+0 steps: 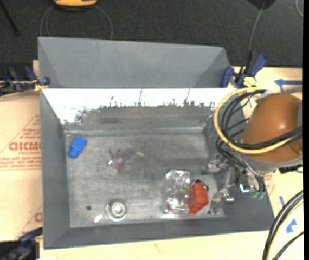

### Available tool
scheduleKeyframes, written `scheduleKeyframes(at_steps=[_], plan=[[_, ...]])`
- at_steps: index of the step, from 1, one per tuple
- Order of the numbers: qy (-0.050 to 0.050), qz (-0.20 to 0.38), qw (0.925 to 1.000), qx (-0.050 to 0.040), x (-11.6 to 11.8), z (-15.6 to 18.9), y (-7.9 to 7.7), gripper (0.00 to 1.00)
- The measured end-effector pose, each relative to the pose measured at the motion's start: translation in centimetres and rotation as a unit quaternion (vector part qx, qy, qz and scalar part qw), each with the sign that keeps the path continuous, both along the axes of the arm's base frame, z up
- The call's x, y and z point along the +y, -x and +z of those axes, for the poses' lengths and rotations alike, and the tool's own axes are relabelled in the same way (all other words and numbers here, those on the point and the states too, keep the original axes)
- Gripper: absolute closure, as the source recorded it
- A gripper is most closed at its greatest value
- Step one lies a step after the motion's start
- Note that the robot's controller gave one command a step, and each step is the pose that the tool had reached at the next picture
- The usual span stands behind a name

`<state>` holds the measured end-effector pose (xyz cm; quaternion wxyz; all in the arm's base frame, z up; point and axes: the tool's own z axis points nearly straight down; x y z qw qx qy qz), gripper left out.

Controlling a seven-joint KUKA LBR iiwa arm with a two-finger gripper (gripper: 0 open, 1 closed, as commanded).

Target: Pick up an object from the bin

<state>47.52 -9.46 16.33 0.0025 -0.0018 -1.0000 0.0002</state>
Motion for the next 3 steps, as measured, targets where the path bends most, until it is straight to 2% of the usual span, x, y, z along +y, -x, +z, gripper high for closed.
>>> scheduleKeyframes(at_steps=[1, 2, 3], plan=[[0.002, 0.071, 0.9974, -0.0128, 0.9, -8.8, -0.5, 0.00], [0.000, 0.313, 0.9497, -0.0051, 2.4, -6.2, -0.6, 0.00], [-0.001, 0.416, 0.9095, -0.0027, 1.1, -6.3, 0.2, 0.00]])
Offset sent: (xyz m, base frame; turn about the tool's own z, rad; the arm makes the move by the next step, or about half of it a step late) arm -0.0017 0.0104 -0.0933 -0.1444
